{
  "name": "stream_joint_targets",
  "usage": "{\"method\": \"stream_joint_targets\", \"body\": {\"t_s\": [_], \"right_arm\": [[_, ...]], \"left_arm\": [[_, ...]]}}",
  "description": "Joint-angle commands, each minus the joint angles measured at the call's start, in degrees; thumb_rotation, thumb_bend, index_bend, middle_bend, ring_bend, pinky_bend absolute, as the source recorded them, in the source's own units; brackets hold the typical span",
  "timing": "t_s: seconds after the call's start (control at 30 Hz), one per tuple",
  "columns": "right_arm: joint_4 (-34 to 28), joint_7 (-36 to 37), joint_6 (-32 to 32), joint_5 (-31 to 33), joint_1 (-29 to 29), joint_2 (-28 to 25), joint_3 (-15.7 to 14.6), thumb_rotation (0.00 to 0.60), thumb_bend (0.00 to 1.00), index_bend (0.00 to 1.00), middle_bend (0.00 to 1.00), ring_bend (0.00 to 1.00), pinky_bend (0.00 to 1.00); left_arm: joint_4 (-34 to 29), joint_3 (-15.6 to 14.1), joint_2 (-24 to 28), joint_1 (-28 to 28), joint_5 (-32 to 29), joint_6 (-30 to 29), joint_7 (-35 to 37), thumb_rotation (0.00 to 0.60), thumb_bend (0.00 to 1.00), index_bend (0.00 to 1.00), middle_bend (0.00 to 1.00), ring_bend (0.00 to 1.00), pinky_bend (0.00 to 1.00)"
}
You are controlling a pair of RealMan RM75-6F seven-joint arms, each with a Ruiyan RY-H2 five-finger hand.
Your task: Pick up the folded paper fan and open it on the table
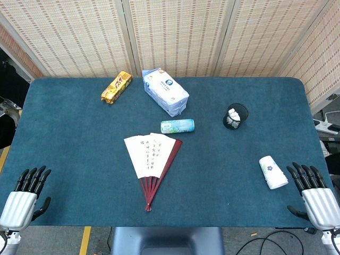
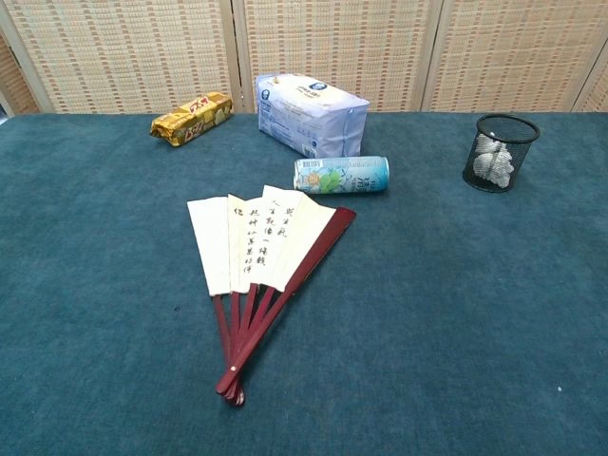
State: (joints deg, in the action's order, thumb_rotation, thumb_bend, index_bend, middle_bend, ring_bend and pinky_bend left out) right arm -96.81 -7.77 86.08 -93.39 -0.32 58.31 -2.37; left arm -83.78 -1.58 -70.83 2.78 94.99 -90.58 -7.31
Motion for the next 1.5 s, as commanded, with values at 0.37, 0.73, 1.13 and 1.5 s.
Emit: {"method": "stream_joint_targets", "body": {"t_s": [0.37,0.73,1.13,1.5], "right_arm": [[0.62,-0.93,-4.18,-2.55,3.59,2.25,0.33,0.600,0.02,0.00,0.00,0.00,0.00],[5.65,-7.24,-22.50,-2.24,22.66,18.50,9.13,0.600,0.06,0.22,0.00,0.00,0.00],[20.60,-12.03,-29.22,-0.69,34.59,38.19,12.89,0.600,0.11,0.30,0.00,0.00,0.00],[33.88,-14.83,-29.12,0.90,40.54,52.26,12.95,0.600,0.12,0.37,0.00,0.00,0.00]], "left_arm": [[-0.22,-0.09,-0.59,0.54,0.76,0.33,0.17,0.600,0.39,0.00,0.00,0.00,0.06],[0.39,0.06,-1.03,1.38,-0.05,1.98,0.99,0.600,0.39,0.00,0.00,0.00,0.06],[0.60,0.14,-0.63,0.64,-1.20,1.45,0.56,0.600,0.40,0.00,0.00,0.00,0.06],[0.47,0.56,-0.41,0.73,-1.44,1.12,1.40,0.600,0.41,0.00,0.00,0.00,0.06]]}}
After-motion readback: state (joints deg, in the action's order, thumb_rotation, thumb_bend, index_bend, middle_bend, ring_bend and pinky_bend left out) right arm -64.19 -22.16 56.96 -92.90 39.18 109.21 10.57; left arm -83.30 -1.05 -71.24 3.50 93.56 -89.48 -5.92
